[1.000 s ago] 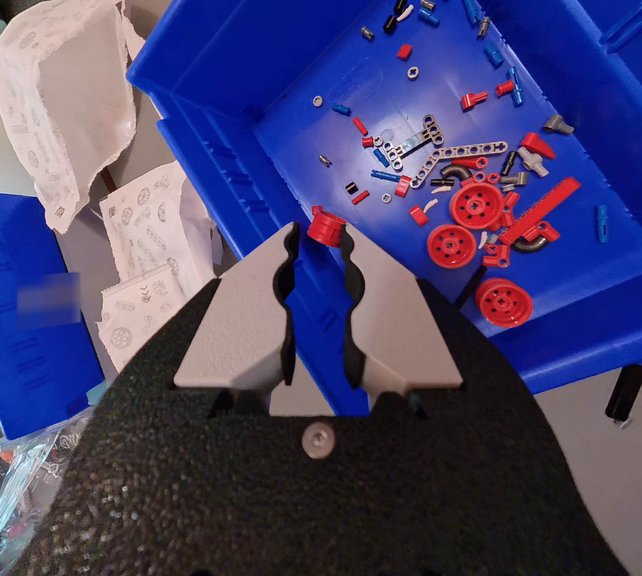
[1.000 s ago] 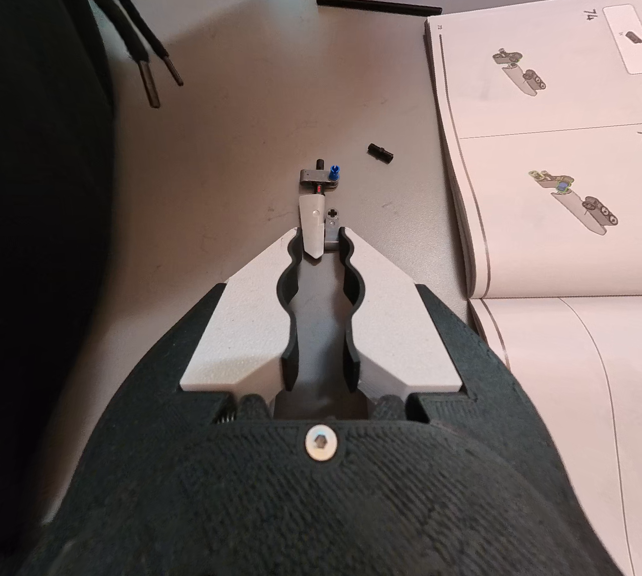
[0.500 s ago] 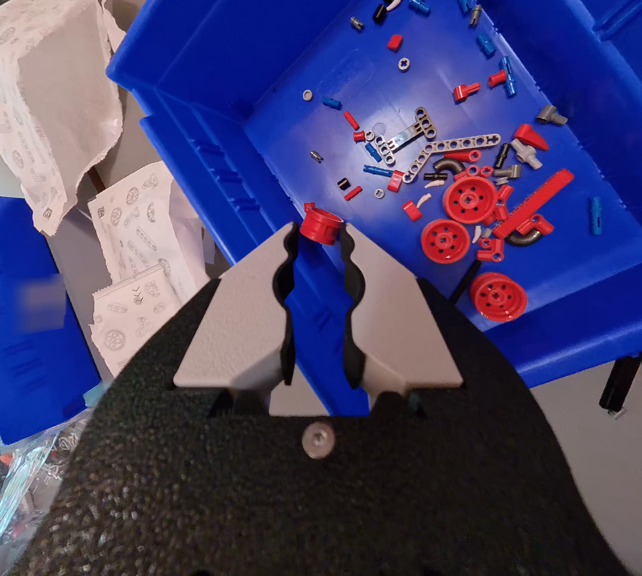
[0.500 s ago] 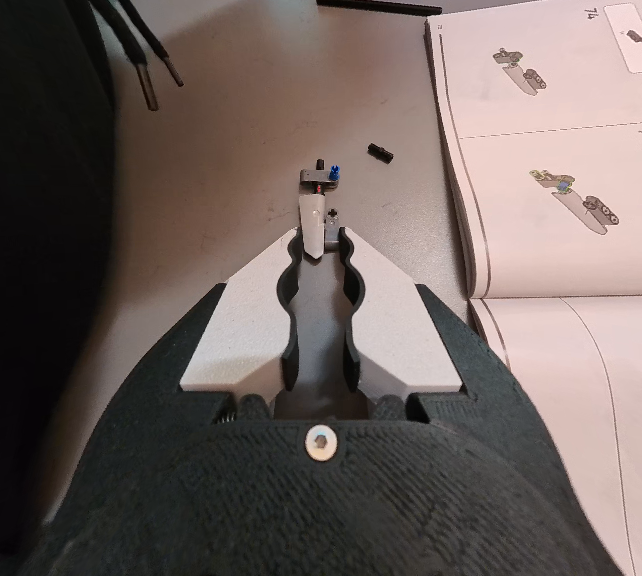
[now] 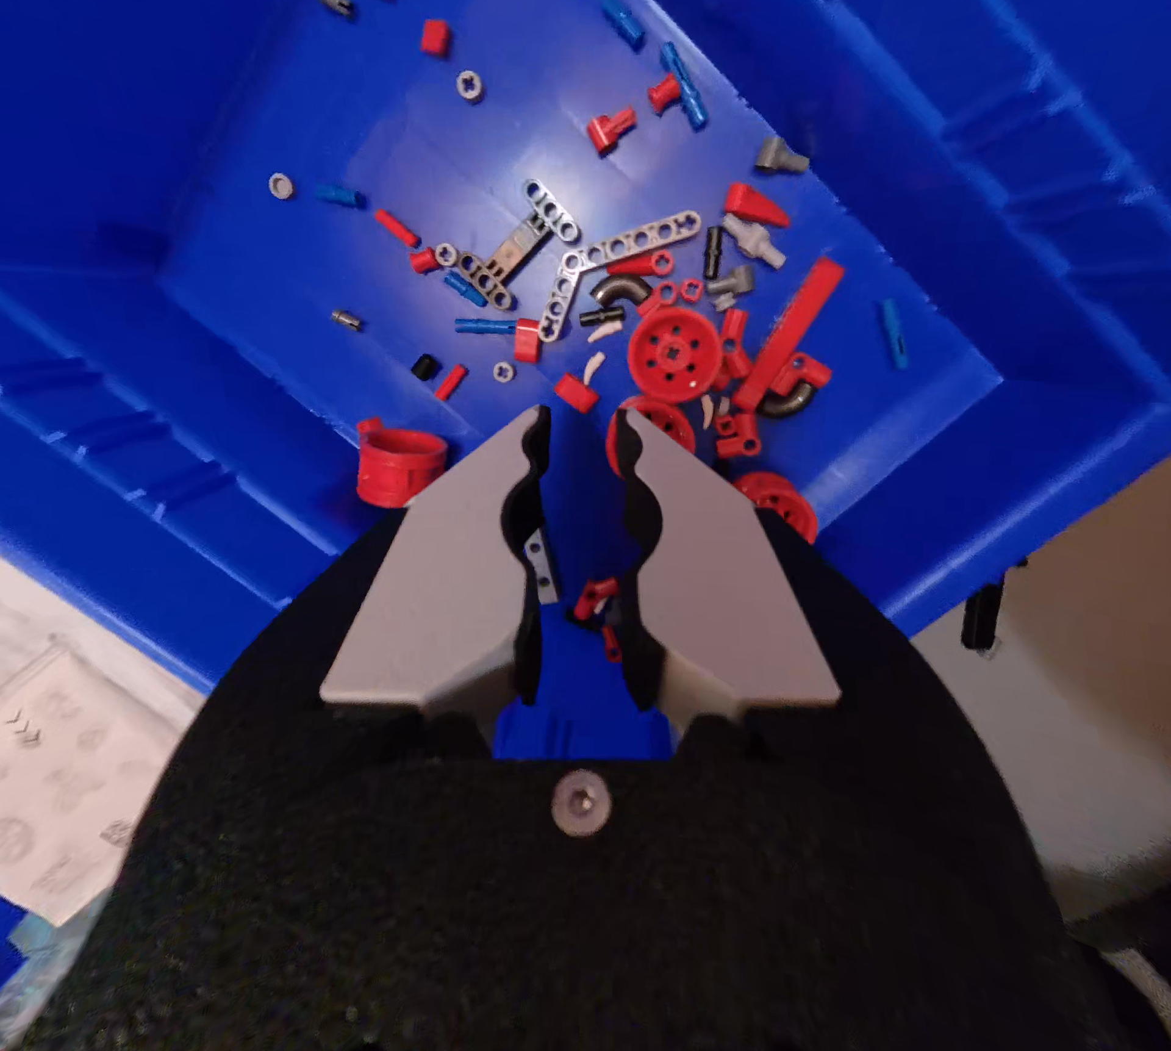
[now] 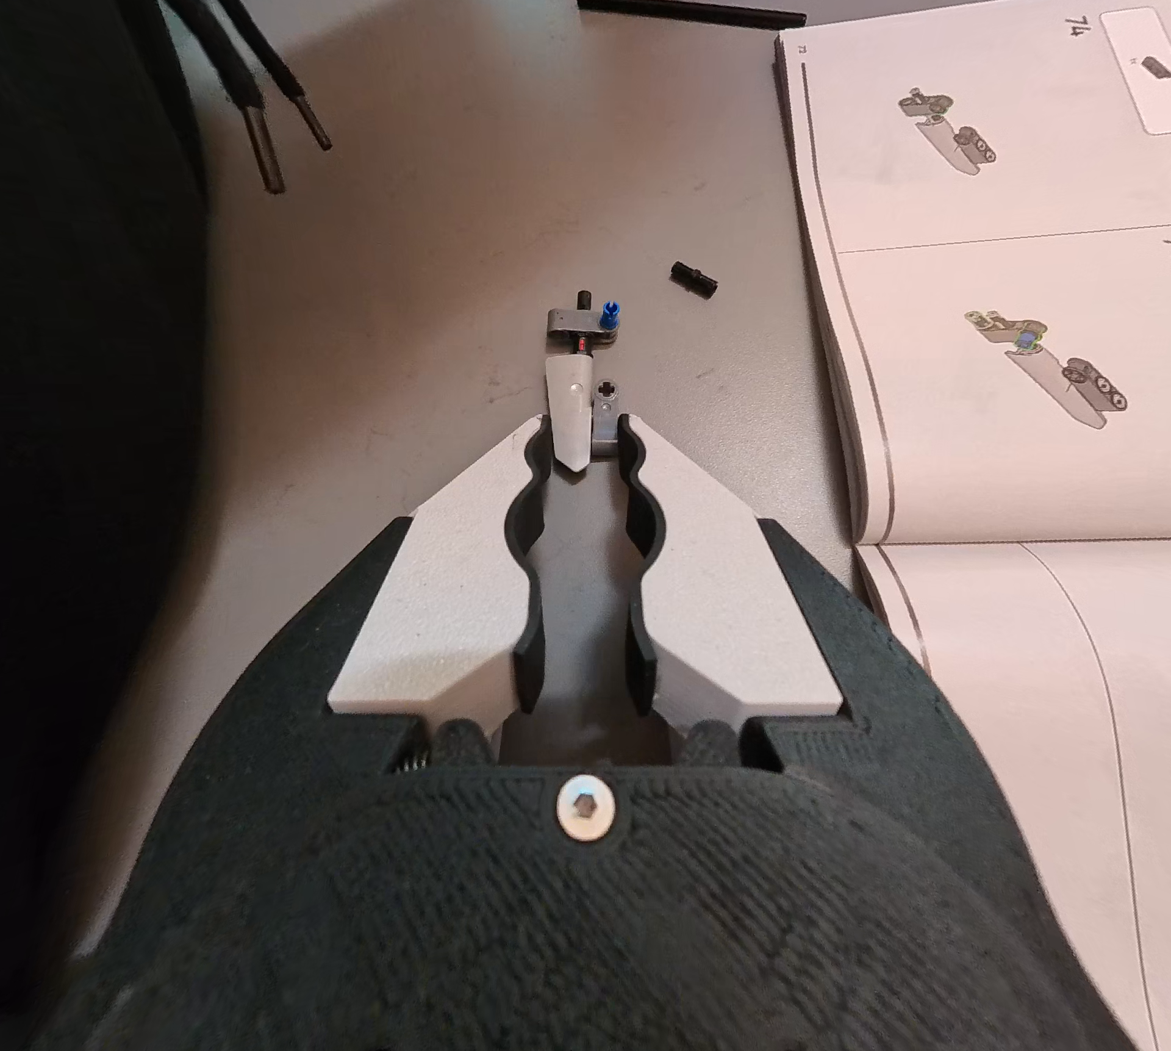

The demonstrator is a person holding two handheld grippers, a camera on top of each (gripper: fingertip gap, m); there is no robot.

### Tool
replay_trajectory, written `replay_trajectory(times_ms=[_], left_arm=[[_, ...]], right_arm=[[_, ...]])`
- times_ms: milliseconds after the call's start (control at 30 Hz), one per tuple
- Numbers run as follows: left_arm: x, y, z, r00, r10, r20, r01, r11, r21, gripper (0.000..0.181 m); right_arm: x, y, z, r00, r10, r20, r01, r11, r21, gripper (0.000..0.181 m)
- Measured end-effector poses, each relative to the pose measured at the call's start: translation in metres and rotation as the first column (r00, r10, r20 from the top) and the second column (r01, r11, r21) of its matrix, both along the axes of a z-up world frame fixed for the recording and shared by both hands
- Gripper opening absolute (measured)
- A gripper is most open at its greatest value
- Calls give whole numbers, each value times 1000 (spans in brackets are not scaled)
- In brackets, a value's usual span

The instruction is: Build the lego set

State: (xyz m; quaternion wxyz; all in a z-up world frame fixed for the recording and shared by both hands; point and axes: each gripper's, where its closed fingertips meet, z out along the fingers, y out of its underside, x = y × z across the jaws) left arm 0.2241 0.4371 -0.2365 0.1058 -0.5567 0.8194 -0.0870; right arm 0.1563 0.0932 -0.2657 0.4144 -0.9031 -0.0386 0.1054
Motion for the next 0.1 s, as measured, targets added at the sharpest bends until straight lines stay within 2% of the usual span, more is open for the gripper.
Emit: replay_trajectory(times_ms=[33,100], left_arm=[[3,1,0,1000,21,8,-21,1000,-8,20],[9,4,0,997,66,35,-66,998,-21,24]], right_arm=[[0,0,0,1000,0,3,0,1000,0,19],[0,0,0,1000,0,2,0,1000,0,19]])
